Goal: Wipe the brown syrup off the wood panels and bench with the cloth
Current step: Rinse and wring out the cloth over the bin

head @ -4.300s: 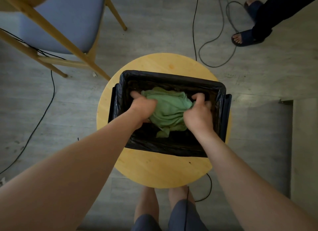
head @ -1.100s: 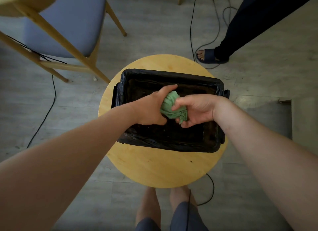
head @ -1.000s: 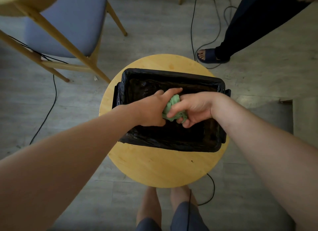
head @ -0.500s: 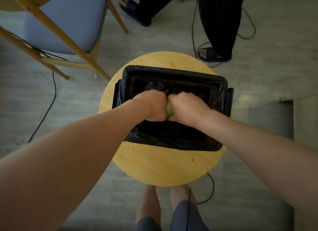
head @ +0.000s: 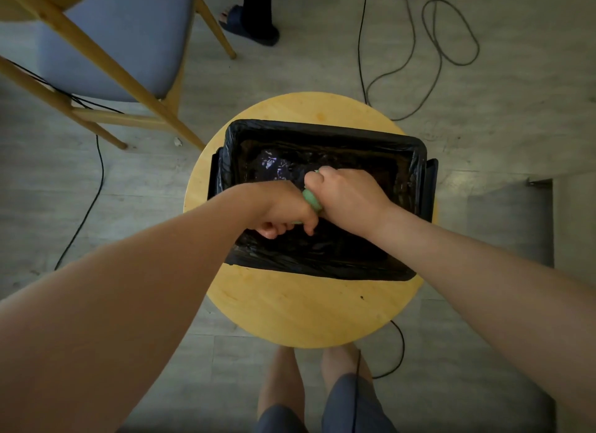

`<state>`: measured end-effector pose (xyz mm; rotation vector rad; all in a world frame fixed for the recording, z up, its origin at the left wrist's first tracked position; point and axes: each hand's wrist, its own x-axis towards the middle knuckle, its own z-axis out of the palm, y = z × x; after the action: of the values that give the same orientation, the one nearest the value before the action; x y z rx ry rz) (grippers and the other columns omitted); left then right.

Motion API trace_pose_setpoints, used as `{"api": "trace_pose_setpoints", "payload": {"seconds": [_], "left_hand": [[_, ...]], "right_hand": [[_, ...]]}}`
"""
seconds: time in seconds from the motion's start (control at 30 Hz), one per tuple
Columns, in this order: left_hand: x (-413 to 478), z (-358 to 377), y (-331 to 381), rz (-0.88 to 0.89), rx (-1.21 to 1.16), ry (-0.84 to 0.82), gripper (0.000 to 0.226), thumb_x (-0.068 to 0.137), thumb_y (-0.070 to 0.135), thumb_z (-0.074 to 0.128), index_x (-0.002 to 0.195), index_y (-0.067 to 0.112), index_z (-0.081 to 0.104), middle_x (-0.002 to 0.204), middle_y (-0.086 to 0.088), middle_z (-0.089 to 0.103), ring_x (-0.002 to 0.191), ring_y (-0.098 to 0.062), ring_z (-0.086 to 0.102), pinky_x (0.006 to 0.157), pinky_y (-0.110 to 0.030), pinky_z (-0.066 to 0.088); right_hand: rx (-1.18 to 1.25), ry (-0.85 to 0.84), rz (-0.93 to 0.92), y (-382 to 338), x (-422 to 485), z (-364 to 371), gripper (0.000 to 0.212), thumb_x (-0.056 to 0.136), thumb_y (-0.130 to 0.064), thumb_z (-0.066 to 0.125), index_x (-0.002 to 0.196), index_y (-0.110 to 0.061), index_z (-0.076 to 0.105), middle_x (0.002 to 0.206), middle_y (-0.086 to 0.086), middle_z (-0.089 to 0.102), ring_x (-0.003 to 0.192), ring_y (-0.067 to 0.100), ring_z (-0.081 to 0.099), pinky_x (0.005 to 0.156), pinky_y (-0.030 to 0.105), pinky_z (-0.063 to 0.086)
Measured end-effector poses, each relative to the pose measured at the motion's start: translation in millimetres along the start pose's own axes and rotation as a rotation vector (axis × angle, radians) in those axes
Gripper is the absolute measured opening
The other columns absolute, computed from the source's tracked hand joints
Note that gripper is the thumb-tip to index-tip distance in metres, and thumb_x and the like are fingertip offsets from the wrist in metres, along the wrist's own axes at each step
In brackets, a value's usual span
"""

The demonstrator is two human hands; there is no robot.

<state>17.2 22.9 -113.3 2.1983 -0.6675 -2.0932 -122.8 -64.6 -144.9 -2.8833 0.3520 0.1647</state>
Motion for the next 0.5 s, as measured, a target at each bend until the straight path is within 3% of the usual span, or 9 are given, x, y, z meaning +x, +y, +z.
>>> {"api": "trace_pose_setpoints", "payload": {"seconds": [0.07, 0.17, 0.23, 0.3, 0.4, 0.5], "left_hand": [[2, 3, 2, 0.122, 0.198, 0.156, 0.024, 0.081, 0.022, 0.078, 0.078, 0.009, 0.058, 0.068, -0.008, 0.059, 0.057, -0.021, 0.058, 0.054, -0.03, 0.049], [1, 6, 4, 0.363, 0.642, 0.376, 0.026, 0.086, 0.039, 0.071, 0.084, 0.015, 0.059, 0.084, 0.001, 0.059, 0.098, -0.026, 0.06, 0.076, -0.029, 0.042], [-2, 5, 2, 0.457, 0.611, 0.439, 0.04, 0.086, 0.038, 0.074, 0.115, 0.014, 0.06, 0.106, -0.003, 0.063, 0.11, -0.025, 0.059, 0.083, -0.028, 0.042], [-4, 6, -4, 0.545, 0.461, 0.483, 0.077, 0.082, 0.031, 0.081, 0.147, 0.016, 0.043, 0.133, -0.009, 0.057, 0.12, -0.028, 0.059, 0.094, -0.032, 0.049], [-9, 12, -15, 0.72, 0.516, 0.606, 0.095, 0.085, 0.02, 0.079, 0.161, 0.023, 0.021, 0.149, -0.008, 0.041, 0.123, -0.032, 0.057, 0.097, -0.037, 0.05], [-5, 12, -32, 0.974, 0.666, 0.693, 0.094, 0.085, 0.01, 0.074, 0.161, 0.022, 0.021, 0.146, -0.012, 0.039, 0.125, -0.035, 0.055, 0.093, -0.042, 0.056]], "right_hand": [[0.151, -0.091, 0.079, 3, 3, -7, 0.021, 0.082, -0.021, 0.075, 0.095, -0.01, 0.063, 0.104, 0.009, 0.054, 0.065, 0.029, 0.059, 0.049, 0.036, 0.042], [0.411, -0.329, 0.205, 10, 7, -25, 0.011, 0.081, -0.027, 0.075, 0.089, -0.022, 0.069, 0.099, -0.003, 0.06, 0.074, 0.02, 0.063, 0.064, 0.038, 0.055], [0.597, -0.5, 0.289, 15, 11, -33, 0.013, 0.079, -0.027, 0.081, 0.088, -0.026, 0.071, 0.088, -0.005, 0.07, 0.08, 0.016, 0.068, 0.072, 0.038, 0.059], [0.715, -0.598, 0.37, 21, 14, -37, 0.018, 0.077, -0.028, 0.085, 0.09, -0.026, 0.073, 0.084, -0.005, 0.073, 0.076, 0.016, 0.068, 0.069, 0.039, 0.059], [0.939, -0.768, 0.542, 26, 15, -41, 0.021, 0.083, -0.024, 0.081, 0.097, -0.017, 0.068, 0.074, -0.001, 0.057, 0.056, 0.013, 0.046, 0.048, 0.029, 0.036], [1.198, -0.962, 0.644, 32, 14, -48, 0.019, 0.09, -0.017, 0.075, 0.103, -0.016, 0.062, 0.068, -0.002, 0.044, 0.053, 0.009, 0.026, 0.049, 0.024, 0.016]]}}
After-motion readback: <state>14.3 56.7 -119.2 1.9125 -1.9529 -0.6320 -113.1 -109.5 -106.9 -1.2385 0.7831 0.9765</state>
